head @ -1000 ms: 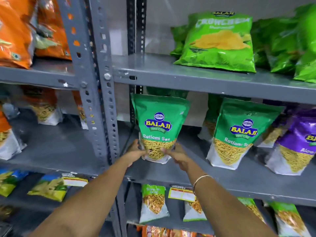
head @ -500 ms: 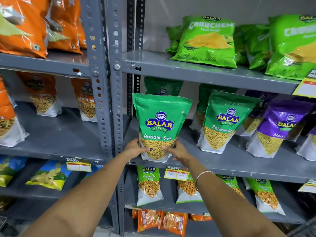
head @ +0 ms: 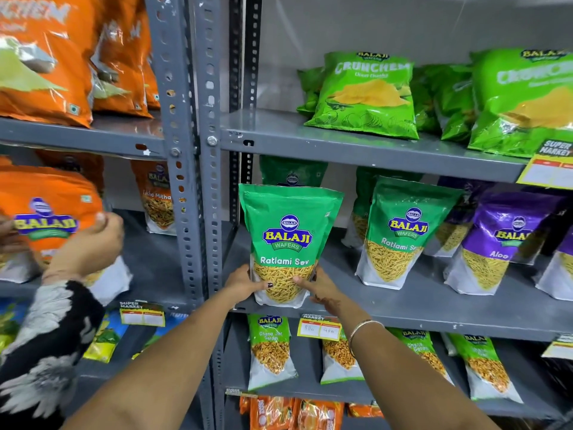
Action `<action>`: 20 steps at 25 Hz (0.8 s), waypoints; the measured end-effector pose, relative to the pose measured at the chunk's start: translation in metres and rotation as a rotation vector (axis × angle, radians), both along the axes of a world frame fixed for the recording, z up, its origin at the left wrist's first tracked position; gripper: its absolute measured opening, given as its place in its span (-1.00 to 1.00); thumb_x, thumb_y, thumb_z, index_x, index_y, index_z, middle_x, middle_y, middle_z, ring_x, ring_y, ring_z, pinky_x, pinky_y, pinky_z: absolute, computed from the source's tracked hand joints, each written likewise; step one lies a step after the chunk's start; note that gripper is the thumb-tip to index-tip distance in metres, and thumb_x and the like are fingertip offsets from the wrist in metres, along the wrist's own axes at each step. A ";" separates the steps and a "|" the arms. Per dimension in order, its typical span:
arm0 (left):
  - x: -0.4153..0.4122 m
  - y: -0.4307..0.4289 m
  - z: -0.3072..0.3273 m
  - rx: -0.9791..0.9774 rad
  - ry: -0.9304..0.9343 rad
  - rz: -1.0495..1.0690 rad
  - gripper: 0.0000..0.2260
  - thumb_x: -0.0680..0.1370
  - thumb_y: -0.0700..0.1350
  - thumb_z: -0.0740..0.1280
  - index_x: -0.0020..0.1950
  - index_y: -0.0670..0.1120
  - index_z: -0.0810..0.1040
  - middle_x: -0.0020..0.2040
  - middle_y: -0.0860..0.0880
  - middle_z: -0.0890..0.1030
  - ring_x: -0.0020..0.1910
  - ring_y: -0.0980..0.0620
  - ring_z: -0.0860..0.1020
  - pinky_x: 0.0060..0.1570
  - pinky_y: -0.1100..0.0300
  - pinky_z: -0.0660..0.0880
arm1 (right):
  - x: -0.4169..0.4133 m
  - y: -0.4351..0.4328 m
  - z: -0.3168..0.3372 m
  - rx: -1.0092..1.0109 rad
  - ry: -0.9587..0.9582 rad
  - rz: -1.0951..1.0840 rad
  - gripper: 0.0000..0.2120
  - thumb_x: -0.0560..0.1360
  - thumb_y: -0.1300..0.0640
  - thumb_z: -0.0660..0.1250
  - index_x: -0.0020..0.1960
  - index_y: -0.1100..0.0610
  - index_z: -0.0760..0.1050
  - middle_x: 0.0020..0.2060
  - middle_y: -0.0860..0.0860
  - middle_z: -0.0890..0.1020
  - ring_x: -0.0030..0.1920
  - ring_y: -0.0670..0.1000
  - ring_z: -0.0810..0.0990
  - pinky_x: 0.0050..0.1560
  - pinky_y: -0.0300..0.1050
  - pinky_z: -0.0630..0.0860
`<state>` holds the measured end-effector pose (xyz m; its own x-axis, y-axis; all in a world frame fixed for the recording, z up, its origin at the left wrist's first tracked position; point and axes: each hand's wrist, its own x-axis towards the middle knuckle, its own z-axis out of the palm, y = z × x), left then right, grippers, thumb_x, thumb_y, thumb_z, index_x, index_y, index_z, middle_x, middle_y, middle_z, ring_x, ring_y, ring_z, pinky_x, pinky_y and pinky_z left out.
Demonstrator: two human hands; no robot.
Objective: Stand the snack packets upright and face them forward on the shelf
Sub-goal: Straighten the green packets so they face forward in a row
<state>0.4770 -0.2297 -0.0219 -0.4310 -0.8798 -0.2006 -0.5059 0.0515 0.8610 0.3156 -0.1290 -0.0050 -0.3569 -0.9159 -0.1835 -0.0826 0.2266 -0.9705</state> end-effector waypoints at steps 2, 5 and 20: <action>-0.001 -0.001 0.000 -0.012 -0.012 -0.010 -0.50 0.42 -0.17 0.43 0.32 -0.21 0.39 0.33 -0.18 0.51 0.30 -0.14 0.48 0.31 0.03 0.40 | 0.000 -0.002 -0.001 0.015 0.002 -0.008 -0.39 0.44 0.21 0.37 0.41 0.19 0.20 0.35 0.13 0.44 0.35 0.16 0.40 0.19 0.00 0.40; -0.003 -0.002 0.000 -0.018 -0.025 -0.007 -0.49 0.42 -0.15 0.43 0.33 -0.21 0.38 0.34 -0.18 0.50 0.30 -0.14 0.47 0.31 0.01 0.41 | 0.001 -0.005 -0.002 0.026 0.013 -0.002 -0.41 0.46 0.20 0.35 0.41 0.19 0.20 0.30 0.10 0.45 0.27 0.10 0.43 0.07 -0.06 0.42; -0.089 0.039 0.030 0.554 -0.485 -0.621 -0.71 0.61 -0.03 0.11 0.21 -0.19 0.40 -0.08 -0.08 0.67 0.28 -0.16 0.48 -0.01 0.11 0.54 | -0.140 0.061 0.002 0.371 0.307 -0.222 -0.72 0.47 0.03 0.35 -0.02 0.24 0.43 -0.37 -0.03 0.35 -0.39 -0.12 0.30 -0.37 -0.27 0.30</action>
<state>0.3877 -0.1908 0.0080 -0.5488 -0.2497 -0.7978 -0.8327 0.0792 0.5480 0.1752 -0.0682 -0.0034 -0.6233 -0.7054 -0.3375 -0.2609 0.5944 -0.7606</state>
